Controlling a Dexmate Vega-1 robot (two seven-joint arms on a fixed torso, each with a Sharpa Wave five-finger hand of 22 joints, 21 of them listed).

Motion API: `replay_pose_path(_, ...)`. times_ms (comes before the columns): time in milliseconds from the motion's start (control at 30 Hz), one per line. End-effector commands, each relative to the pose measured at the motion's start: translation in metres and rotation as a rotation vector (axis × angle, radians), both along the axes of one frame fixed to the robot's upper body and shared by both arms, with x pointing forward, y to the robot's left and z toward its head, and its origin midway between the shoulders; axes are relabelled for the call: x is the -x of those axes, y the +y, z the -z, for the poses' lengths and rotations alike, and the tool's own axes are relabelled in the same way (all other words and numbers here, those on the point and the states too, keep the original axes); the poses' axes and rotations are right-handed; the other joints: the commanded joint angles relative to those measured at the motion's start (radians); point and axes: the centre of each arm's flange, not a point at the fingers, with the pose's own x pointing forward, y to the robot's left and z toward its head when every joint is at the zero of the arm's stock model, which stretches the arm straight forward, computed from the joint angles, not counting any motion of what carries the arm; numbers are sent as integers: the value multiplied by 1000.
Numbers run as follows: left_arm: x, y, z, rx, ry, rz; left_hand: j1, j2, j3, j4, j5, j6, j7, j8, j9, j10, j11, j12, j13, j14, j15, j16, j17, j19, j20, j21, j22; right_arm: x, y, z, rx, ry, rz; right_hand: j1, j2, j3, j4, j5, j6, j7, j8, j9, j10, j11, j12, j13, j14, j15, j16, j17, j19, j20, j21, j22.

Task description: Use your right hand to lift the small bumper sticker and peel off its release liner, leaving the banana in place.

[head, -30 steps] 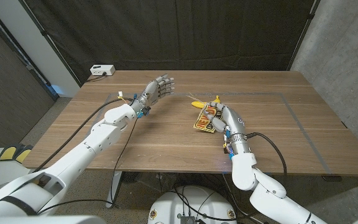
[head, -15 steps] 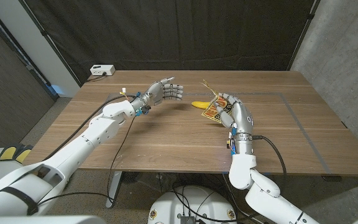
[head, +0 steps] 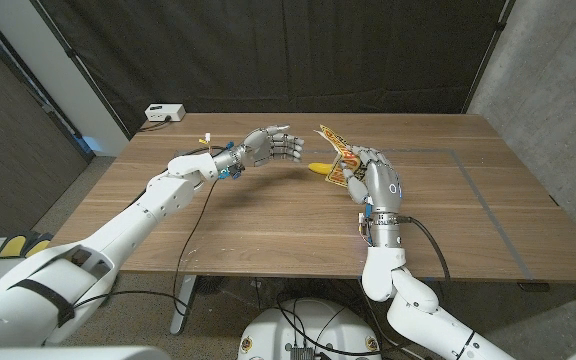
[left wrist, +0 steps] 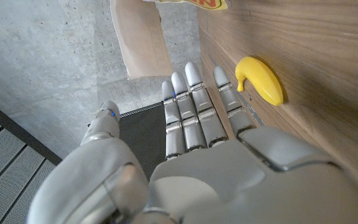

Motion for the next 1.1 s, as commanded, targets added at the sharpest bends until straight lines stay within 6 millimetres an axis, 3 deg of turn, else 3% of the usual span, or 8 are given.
replay_pose_path(33,-3,-9,-3,107,77,101,21,0,4,8,-3,44,-4,16,5,32,-7,20,14,28,-10,20,11,6,-6,13,3,-4,10,-6,83,-57,50,1,-6,-3,0,0,8,-6,-3,2,6,0,-2,2,1,-135,-2,1,1,-6,5,4)
replay_pose_path(233,-1,-12,-2,152,108,32,36,-5,2,15,-6,138,-9,47,15,110,-28,67,43,91,-36,50,22,38,-8,40,1,-1,13,-7,101,-83,48,-1,-7,-5,1,1,9,-6,-5,2,8,1,-3,2,0,-136,-4,1,-1,-7,5,4)
replay_pose_path(367,3,-12,-2,182,144,-48,77,-21,8,11,-7,232,-26,82,26,203,-47,114,75,176,-71,89,36,95,-8,75,-7,3,15,-9,121,-109,56,-2,-8,-6,1,1,12,-7,-5,2,9,2,-4,1,0,-137,-6,0,0,-8,6,4)
replay_pose_path(467,5,-12,-3,164,159,-85,94,-23,14,10,-5,266,-33,97,33,229,-51,128,89,213,-76,104,41,117,-16,89,-11,4,16,-10,130,-123,53,-3,-8,-6,2,1,12,-7,-6,2,9,2,-5,1,0,-138,-7,0,-1,-8,6,4)
replay_pose_path(667,9,-13,-4,127,186,-119,151,-38,29,-5,-1,277,-43,106,44,244,-59,137,107,228,-87,115,51,144,-20,107,-18,6,18,-11,153,-141,58,-3,-7,-6,2,2,13,-9,-8,2,10,0,-7,0,0,-141,-9,0,-2,-11,6,4)
replay_pose_path(800,13,-16,-7,76,191,-111,135,-70,12,9,-9,264,-39,103,50,233,-53,135,116,220,-81,108,52,134,-7,108,-22,6,18,-11,165,-145,62,-3,-6,-7,2,3,16,-11,-8,2,13,1,-8,-1,1,-143,-9,0,-2,-12,7,4)
replay_pose_path(1100,18,-23,-20,-56,140,-41,147,-90,10,14,-9,206,-29,77,50,177,-40,108,117,180,-65,80,55,112,6,108,-35,8,16,-9,172,-143,68,-3,-5,-9,2,3,20,-11,-10,3,16,-2,-10,-2,0,-144,-8,2,-3,-12,8,4)
